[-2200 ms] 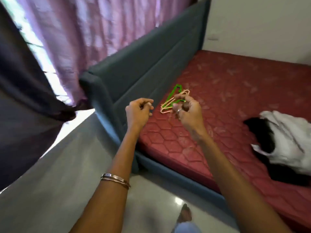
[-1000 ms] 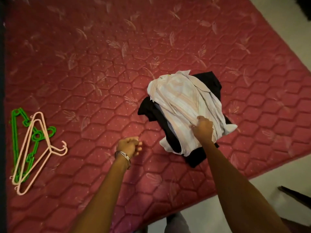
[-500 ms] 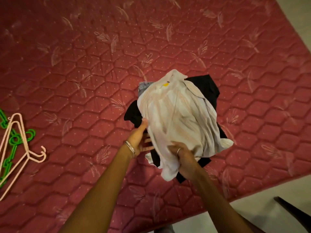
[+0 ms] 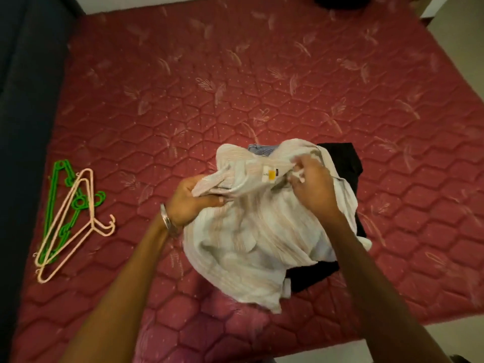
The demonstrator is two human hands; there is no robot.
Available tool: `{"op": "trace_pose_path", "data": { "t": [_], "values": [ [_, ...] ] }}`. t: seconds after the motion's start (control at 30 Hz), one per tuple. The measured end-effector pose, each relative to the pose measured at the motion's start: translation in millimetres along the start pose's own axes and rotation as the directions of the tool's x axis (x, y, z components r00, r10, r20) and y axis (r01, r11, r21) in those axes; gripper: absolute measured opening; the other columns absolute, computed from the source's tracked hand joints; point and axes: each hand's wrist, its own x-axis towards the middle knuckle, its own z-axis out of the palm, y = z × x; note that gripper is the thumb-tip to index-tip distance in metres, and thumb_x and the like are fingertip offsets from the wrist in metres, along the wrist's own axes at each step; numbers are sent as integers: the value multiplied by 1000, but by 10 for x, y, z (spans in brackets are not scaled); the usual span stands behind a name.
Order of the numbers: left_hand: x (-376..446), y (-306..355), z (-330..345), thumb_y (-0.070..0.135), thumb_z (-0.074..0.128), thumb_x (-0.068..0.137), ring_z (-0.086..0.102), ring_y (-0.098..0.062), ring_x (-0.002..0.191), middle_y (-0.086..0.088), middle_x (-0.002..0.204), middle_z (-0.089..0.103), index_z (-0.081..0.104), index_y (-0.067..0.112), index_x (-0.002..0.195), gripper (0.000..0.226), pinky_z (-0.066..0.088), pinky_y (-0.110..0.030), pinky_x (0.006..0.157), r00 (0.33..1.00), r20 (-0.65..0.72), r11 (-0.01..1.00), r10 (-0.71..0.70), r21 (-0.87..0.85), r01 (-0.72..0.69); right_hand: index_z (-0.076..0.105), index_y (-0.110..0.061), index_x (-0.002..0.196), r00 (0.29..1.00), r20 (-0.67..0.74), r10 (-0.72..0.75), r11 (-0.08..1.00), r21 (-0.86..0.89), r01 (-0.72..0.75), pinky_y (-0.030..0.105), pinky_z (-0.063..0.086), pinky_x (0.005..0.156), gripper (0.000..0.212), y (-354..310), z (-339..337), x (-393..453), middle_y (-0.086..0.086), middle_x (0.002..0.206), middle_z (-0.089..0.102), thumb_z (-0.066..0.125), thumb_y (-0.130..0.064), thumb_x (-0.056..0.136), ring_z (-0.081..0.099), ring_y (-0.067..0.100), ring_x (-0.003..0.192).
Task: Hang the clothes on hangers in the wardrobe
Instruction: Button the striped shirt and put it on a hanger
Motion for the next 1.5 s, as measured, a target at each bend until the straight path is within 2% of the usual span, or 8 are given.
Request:
{"op": "trace_pose_path", "data": {
  "t": [0.13,0.27,0.4,0.53,0.77,1.2,1.33,1.5],
  "values": [
    [-440,630,-499,33,90,50,64,6,74,21,77,71,76,40,78,32,49,-11,69,983,143,980,117,144,-137,27,-33,148,843,476,-249,899,-210,384,50,19,109,90,-626,-17,265,-2,154,27,79,-26,75,18,23,140],
    [-1082,841,-1181,55,84,44,64,8,77,23,79,70,76,40,80,40,49,-10,73,971,-19,962,239,141,-234,64,-16,102,495,848,-188,848,-115,518,29,33,76,22,-1082,260,72,-3,95,60,73,-17,81,51,16,87],
    [-1722,383,-1988,58,87,33,64,0,83,13,84,73,76,34,84,58,51,-14,75,996,-84,957,-39,284,61,58,-22,76,746,521,-415,875,3,484,35,37,62,8,-1448,451,-258,3,75,60,65,-18,75,58,25,76],
    [-2024,-121,-2360,75,81,30,47,-17,125,5,140,47,39,31,138,124,41,-33,104,825,-102,531,-556,720,447,36,-28,59,768,282,-575,815,109,570,36,36,55,15,-2179,407,-692,-8,55,42,48,-19,64,44,19,60],
    [-1860,162,-1820,61,69,60,56,-12,111,-5,123,61,57,18,123,77,43,-35,98,970,-25,777,242,604,-179,31,-21,65,657,259,-708,638,-163,753,32,30,55,31,-3451,577,-1339,-2,62,45,61,-14,71,49,32,64],
    [-2168,1053,-2118,24,69,71,62,-22,94,-5,106,63,48,17,118,52,51,-34,79,566,-513,751,646,560,-350,62,-15,73,285,-541,-791,524,-360,772,16,14,48,14,-4892,-7,-1619,0,62,61,68,-5,66,54,18,52],
    [-2333,1239,-2291,1,52,66,60,-36,76,-17,84,65,61,1,101,37,32,-27,63,330,-544,590,771,806,-51,61,-17,84,276,-418,-865,461,-448,766,25,25,52,11,-4881,-113,-1539,1,76,62,63,-12,74,57,23,69],
    [-2711,1247,-2475,3,45,91,57,-43,96,-22,115,56,47,7,131,40,48,-51,78,566,-417,252,711,903,348,61,-23,109,621,271,-735,354,-628,693,39,49,75,39,-4326,-89,-1240,10,107,65,74,-37,75,60,34,101]
  ]
}}
